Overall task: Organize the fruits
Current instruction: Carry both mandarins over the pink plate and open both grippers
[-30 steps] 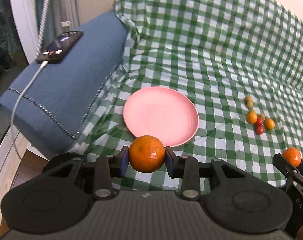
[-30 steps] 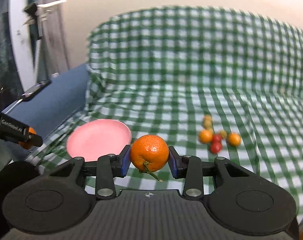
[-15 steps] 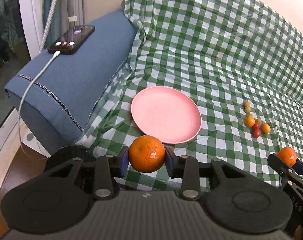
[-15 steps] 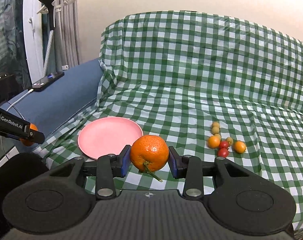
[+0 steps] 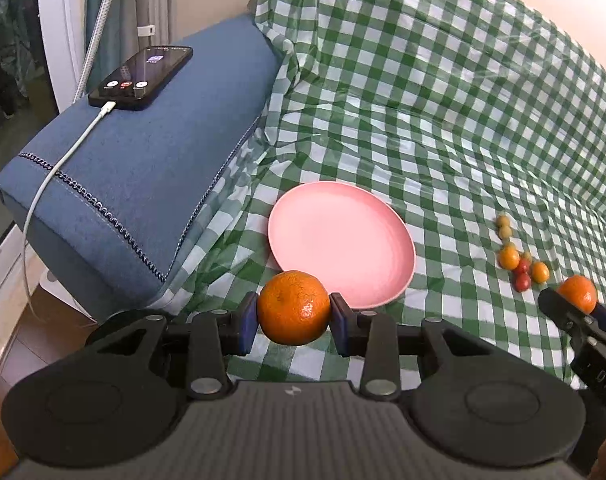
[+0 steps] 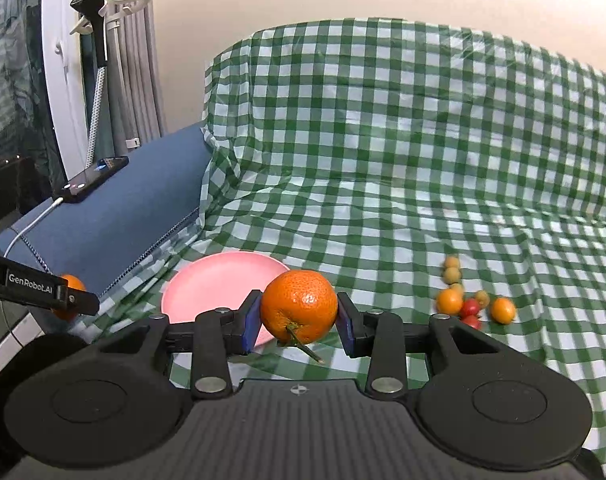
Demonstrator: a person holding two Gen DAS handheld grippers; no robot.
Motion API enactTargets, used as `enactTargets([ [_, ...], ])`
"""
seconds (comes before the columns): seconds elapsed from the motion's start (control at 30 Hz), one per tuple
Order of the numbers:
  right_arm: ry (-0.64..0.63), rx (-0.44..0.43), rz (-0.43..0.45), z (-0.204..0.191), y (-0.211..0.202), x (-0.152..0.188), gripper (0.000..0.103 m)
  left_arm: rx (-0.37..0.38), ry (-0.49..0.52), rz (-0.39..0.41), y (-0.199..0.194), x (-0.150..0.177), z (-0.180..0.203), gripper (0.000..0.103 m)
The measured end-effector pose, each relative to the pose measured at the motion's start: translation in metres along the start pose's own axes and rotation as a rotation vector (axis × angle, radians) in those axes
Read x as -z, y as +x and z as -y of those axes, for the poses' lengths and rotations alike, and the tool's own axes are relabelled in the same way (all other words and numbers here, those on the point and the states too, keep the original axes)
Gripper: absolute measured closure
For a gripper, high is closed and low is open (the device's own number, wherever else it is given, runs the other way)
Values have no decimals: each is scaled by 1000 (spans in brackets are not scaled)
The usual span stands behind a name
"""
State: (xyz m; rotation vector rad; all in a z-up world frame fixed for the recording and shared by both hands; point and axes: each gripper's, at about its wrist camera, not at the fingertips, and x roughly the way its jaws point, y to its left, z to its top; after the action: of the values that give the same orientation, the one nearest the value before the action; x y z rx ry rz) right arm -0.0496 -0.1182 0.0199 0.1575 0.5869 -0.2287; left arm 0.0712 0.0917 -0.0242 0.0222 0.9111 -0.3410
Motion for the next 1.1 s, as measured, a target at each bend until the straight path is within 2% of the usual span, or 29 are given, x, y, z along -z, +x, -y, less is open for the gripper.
enactTargets([
  [0.23, -39, -39, -49, -20, 37, -6, 63, -8, -6, 4, 24, -21, 5, 62],
  [0.3, -52, -42, -61, -25, 53, -7, 63, 12, -2, -6, 36, -28, 8, 62],
  [0.7, -95, -53, -167, -42, 140, 2, 63, 53, 92, -78, 115, -48, 23, 62],
  [1.1, -154, -64, -254, -55, 200, 12, 63, 25, 162, -187, 185, -57, 31, 61],
])
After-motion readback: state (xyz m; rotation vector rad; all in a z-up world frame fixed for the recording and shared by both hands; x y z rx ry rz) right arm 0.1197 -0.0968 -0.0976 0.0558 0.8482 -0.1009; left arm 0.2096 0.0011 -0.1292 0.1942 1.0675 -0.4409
